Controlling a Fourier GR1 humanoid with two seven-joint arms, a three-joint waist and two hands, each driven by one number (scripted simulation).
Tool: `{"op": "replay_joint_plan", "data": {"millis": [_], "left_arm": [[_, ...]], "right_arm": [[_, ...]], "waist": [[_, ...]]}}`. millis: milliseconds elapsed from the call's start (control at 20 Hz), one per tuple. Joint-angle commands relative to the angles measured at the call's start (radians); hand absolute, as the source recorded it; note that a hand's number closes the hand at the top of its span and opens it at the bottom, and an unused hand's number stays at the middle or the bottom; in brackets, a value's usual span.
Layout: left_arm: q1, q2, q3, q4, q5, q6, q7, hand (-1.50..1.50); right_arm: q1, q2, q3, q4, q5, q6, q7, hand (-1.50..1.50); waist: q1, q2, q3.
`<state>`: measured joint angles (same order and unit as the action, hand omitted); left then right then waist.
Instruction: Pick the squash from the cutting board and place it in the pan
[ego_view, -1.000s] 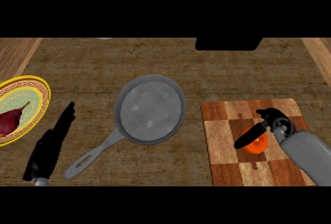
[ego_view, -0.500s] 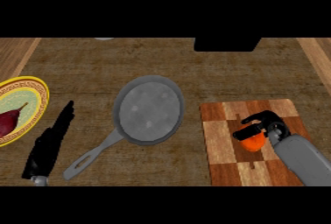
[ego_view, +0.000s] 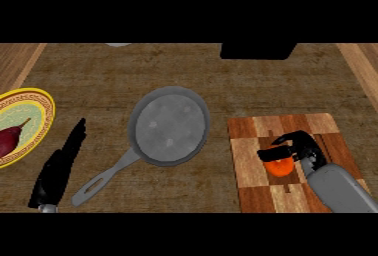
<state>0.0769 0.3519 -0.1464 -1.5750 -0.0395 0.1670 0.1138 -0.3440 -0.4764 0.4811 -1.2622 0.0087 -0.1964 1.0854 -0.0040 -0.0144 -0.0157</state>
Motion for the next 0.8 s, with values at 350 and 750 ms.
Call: {"op": "replay_joint_plan", "data": {"millis": [350,750], "left_arm": [[0.023,0.025,0.044,0.003,0.006,0.004,0.02,0.0],[0.048,0.015,0.023,-0.016,0.013,-0.016,0.026,0.0]], "right_arm": [[0.18,0.031,0.313,-0.261,0.595,-0.227,0.282,1.5],[-0.009,-0.003,0.286,-0.484,1.077,-0.074,0.325,1.5]], "waist": [[-0.065,-0.024,0.005],[-0.045,-0.023,0.007]]}}
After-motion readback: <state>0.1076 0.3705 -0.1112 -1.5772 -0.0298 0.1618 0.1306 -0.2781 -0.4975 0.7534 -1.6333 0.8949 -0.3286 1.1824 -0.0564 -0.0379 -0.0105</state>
